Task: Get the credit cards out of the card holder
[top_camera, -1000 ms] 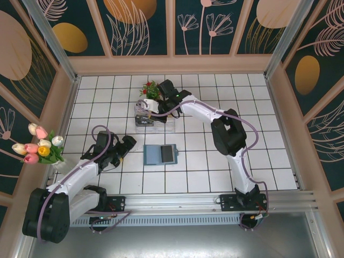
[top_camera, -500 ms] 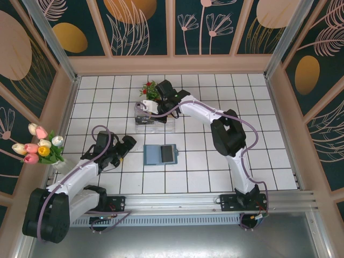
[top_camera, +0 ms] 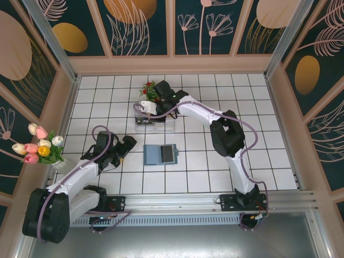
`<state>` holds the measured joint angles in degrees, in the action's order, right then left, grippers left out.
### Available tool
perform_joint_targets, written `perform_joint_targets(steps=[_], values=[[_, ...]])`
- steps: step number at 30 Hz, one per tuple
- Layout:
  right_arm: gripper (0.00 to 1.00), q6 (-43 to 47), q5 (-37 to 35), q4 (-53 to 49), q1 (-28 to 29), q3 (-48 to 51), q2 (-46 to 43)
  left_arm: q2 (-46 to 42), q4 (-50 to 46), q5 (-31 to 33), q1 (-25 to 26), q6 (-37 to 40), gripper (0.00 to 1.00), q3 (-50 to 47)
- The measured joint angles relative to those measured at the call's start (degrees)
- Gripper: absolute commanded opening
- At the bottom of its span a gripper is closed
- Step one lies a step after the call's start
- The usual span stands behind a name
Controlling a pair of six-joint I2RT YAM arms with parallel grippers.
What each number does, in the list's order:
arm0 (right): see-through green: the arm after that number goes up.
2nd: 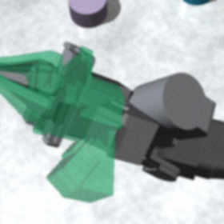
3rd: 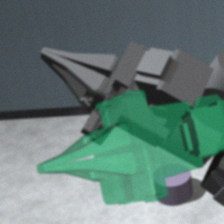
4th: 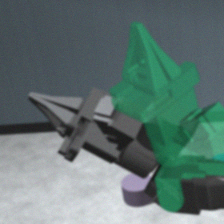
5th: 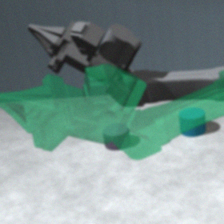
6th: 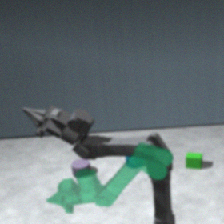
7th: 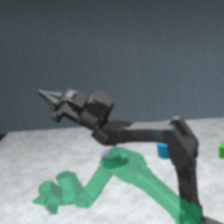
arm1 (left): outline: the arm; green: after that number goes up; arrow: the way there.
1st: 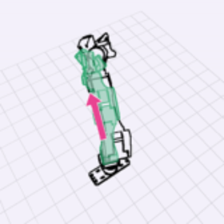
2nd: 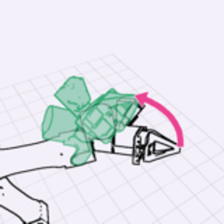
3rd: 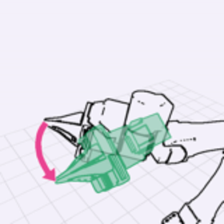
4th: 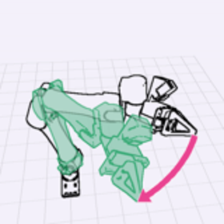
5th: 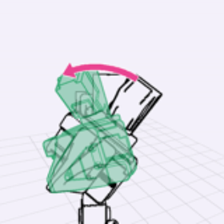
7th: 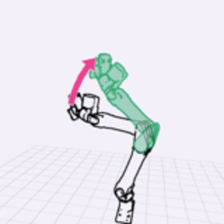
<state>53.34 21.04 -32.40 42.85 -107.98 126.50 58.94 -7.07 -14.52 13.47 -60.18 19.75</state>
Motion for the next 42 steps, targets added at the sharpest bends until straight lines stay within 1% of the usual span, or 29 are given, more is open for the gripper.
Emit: perform_joint_targets(steps=[5, 9, 13, 16, 18, 22, 24, 26, 29, 33, 36, 39, 41, 42], values=[[0.17, -0.8, 0.3, 0.0, 0.0, -1.1, 0.0, -0.2, 0.0, 0.0, 0.0, 0.0, 0.98, -0.1], [0.17, -3.2, 1.8, -0.7, -0.2, -2.7, 0.0, -0.6, 0.0, 0.0, 0.0, 0.6, 0.99, 0.0], [0.22, -8.4, 4.1, -1.6, -0.8, -5.8, -0.7, -1.1, -1.0, 0.0, 0.0, 2.4, 0.99, 0.2], [0.26, -13.9, 4.2, -0.9, -1.4, -4.2, -4.3, -1.2, -2.7, 0.0, 0.0, 4.1, 0.98, 1.4], [0.31, -18.9, 4.1, 1.2, -1.7, 0.0, -8.7, -1.2, -3.9, 0.0, 0.0, 5.4, 0.98, 2.9], [0.38, -30.4, 2.9, 6.6, -1.9, 11.9, -20.6, -1.4, -7.7, 0.0, 0.0, 9.0, 0.98, 7.2], [0.39, -36.7, 0.9, 9.2, -1.9, 17.4, -26.8, -1.4, -9.2, -0.1, 0.0, 10.8, 0.98, 9.6], [0.44, -42.2, -0.7, 11.3, -1.9, 22.8, -32.5, -1.4, -10.4, -0.6, 0.0, 12.2, 0.97, 11.5], [0.49, -50.8, -3.8, 11.5, -1.9, 29.2, -39.9, -0.9, -12.3, -2.2, 0.0, 14.2, 0.95, 14.0], [0.5, -61.6, -9.0, 8.9, -1.9, 32.2, -45.5, 0.7, -14.4, -4.4, 0.1, 16.3, 0.9, 16.8], [0.5, -69.3, -10.9, 8.6, -1.6, 37.0, -49.3, 1.8, -14.4, -5.2, 1.2, 16.5, 0.83, 17.7], [0.48, -77.5, -11.7, 9.0, 0.2, 43.2, -51.6, 3.9, -13.7, -6.3, 3.9, 15.1, 0.79, 18.1], [0.45, -82.7, -12.2, 9.5, 2.4, 46.5, -51.6, 5.6, -12.5, -6.8, 6.4, 13.9, 0.78, 18.1], [0.45, -85.4, -12.7, 9.6, 3.7, 47.9, -51.2, 6.4, -11.8, -7.2, 7.7, 13.2, 0.77, 18.2]])
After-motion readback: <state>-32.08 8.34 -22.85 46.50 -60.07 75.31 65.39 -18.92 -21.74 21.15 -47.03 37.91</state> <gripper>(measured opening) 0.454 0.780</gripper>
